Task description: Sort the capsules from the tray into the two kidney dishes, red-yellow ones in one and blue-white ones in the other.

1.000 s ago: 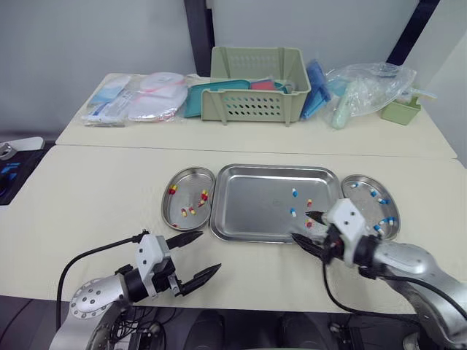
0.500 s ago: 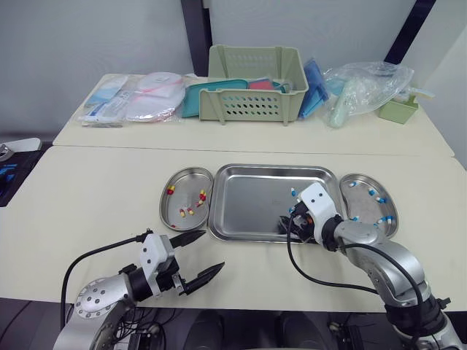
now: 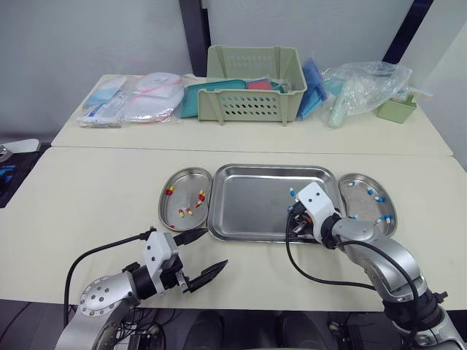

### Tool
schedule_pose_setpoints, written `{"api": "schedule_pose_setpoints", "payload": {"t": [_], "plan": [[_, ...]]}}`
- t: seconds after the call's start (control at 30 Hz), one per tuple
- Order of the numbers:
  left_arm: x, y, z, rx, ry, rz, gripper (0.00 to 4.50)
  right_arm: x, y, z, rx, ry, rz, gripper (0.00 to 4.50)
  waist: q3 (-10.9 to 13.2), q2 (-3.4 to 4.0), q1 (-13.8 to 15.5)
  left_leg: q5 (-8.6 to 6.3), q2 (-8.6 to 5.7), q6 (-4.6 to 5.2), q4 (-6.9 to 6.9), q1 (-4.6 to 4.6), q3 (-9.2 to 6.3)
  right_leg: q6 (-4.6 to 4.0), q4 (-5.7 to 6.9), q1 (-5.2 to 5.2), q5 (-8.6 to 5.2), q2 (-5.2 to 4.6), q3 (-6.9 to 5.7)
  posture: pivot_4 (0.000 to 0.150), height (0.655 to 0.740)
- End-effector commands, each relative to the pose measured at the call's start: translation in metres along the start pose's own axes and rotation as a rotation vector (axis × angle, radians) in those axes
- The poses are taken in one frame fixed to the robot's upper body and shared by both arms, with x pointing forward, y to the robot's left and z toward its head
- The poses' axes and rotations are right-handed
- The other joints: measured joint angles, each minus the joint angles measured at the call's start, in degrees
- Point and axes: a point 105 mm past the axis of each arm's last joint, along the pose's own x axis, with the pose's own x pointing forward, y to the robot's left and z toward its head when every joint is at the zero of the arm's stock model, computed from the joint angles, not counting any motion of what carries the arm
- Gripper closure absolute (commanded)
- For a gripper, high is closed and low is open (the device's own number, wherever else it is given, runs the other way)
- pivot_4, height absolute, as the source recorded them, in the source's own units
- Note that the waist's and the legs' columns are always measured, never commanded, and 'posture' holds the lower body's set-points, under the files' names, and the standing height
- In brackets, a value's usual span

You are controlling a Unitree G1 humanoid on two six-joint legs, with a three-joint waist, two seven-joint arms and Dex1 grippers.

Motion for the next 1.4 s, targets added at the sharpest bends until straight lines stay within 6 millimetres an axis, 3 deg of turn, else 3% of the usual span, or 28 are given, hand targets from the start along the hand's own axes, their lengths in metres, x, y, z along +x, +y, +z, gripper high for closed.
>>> {"api": "schedule_pose_setpoints", "payload": {"t": [0.03, 0.17, 0.3, 0.43, 0.57, 0.8, 1.17, 1.3, 1.4], "plan": [[0.003, -0.005, 0.011, 0.029, -0.032, -0.034, 0.00, -0.006, -0.002, 0.016, -0.043, -0.079, 0.001, 4.50, 0.0, 0.00, 0.0, 0.00, 0.00, 0.00, 0.00, 0.00, 0.00, 0.00, 0.00, 0.00, 0.00, 0.00, 0.00, 0.150, 0.7400], [0.004, -0.011, 0.014, 0.041, -0.057, -0.092, 0.00, -0.021, -0.009, 0.028, -0.037, -0.155, 0.000, 4.50, 0.0, 0.02, 0.0, 0.00, 0.00, 0.00, 0.00, -0.03, 0.00, 0.00, 0.00, -0.02, 0.00, 0.00, -0.01, 0.150, 0.7400], [0.000, -0.022, 0.021, 0.059, -0.130, -0.211, 0.00, -0.059, -0.033, 0.031, 0.030, -0.226, -0.043, 4.50, 0.0, 0.02, 0.3, 0.00, 0.00, 0.00, 0.00, -0.10, -0.02, 0.00, -0.05, -0.02, 0.00, -0.01, -0.04, 0.150, 0.7400], [0.000, -0.027, 0.029, 0.082, -0.209, -0.271, 0.00, -0.089, -0.061, 0.010, 0.102, -0.198, -0.136, 4.50, 0.0, 0.03, 0.2, 0.00, 0.00, 0.00, 0.01, -0.11, -0.01, 0.00, -0.04, -0.01, 0.00, -0.01, -0.05, 0.150, 0.7400], [0.002, -0.027, 0.032, 0.090, -0.250, -0.289, 0.00, -0.106, -0.081, -0.015, 0.173, -0.137, -0.228, 4.50, 0.0, 0.05, 0.1, 0.00, 0.00, 0.00, 0.00, -0.08, 0.02, 0.00, -0.03, 0.00, 0.00, 0.00, -0.01, 0.150, 0.7400], [0.008, -0.027, 0.037, 0.094, -0.273, -0.294, 0.00, -0.112, -0.099, -0.041, 0.269, -0.081, -0.365, 4.50, 0.0, 0.06, -0.1, 0.00, 0.00, 0.01, 0.00, -0.03, 0.07, 0.00, 0.00, 0.02, 0.00, 0.01, 0.04, 0.150, 0.7400], [0.006, -0.023, 0.041, 0.101, -0.276, -0.239, 0.00, -0.119, -0.110, -0.042, 0.245, -0.118, -0.408, 1.35, 0.0, 0.07, 0.0, 0.00, 0.00, 0.01, 0.00, -0.04, 0.08, 0.00, -0.01, 0.02, 0.00, 0.00, 0.05, 0.150, 0.7400], [-0.007, 0.006, 0.042, 0.091, -0.210, -0.020, 0.00, -0.126, -0.101, -0.036, 0.128, -0.166, -0.332, 0.15, 0.0, 0.07, 0.1, 0.00, 0.00, 0.01, 0.00, -0.04, 0.07, 0.00, -0.02, 0.02, 0.00, 0.01, 0.04, 0.150, 0.7400], [-0.024, 0.033, 0.027, 0.070, -0.050, 0.159, 0.00, -0.134, -0.090, -0.038, 0.034, -0.200, -0.254, 0.07, 0.0, 0.07, 0.0, 0.00, 0.01, 0.01, 0.00, -0.03, 0.05, 0.01, -0.03, 0.05, 0.00, 0.00, 0.02, 0.150, 0.7400]]}}
